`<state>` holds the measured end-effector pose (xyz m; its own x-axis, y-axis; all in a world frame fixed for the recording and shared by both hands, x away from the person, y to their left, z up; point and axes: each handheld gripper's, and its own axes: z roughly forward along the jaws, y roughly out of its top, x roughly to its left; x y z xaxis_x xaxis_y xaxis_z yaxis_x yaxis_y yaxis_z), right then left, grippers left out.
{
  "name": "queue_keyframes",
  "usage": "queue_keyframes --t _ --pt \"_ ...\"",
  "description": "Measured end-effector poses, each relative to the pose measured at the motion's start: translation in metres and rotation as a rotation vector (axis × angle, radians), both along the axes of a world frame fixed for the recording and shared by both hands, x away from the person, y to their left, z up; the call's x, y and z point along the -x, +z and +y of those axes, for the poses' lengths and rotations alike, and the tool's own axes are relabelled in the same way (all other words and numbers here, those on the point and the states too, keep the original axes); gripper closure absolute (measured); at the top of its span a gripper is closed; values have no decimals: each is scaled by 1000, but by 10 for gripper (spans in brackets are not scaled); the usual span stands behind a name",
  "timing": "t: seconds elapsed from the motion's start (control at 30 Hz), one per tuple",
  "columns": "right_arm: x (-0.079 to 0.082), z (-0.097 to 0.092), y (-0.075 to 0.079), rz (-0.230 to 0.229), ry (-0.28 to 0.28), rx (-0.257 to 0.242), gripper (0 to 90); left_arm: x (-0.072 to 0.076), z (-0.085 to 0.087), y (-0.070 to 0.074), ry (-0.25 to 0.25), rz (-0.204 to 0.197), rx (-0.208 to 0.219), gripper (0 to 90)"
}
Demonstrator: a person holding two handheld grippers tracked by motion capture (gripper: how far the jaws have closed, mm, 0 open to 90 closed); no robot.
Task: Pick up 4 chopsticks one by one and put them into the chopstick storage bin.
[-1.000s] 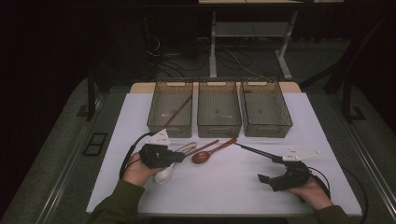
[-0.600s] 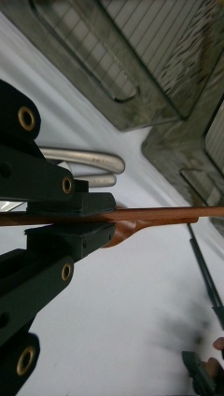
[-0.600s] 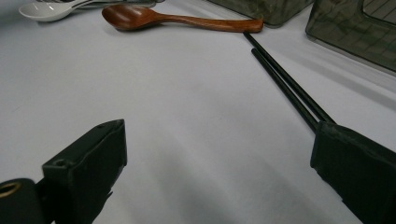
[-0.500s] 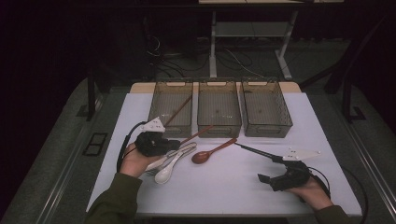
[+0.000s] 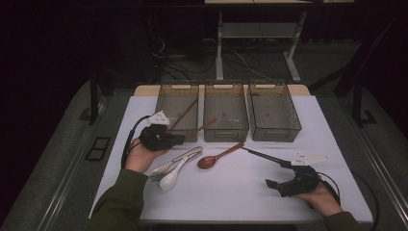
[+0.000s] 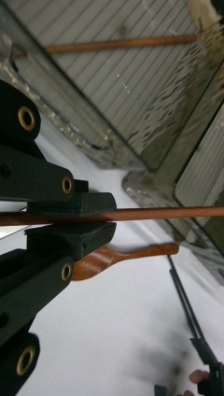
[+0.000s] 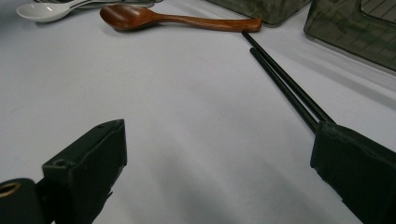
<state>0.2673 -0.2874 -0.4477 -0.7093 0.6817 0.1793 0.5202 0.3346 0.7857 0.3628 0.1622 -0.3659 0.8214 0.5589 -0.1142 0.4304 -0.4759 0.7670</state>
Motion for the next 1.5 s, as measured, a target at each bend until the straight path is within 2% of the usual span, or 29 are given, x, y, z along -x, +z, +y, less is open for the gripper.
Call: queue_keyframes --t 0.13,0.17,0.2,0.7,1.13,1.5 --pt "1 0 0 16 -3 -3 37 -6 0 6 13 -8 -7 834" --pt "-1 0 0 -8 4 4 37 -8 0 8 16 -7 -13 834" --pt "0 0 0 5 1 3 37 -10 -1 9 20 -7 -13 834" --pt "0 0 0 1 -2 0 37 -36 -4 18 68 -3 -41 834" --pt "0 0 0 1 -1 0 37 -69 -4 22 152 14 -46 834" --pt "0 -1 0 0 0 -2 37 -102 -5 18 236 34 -36 834"
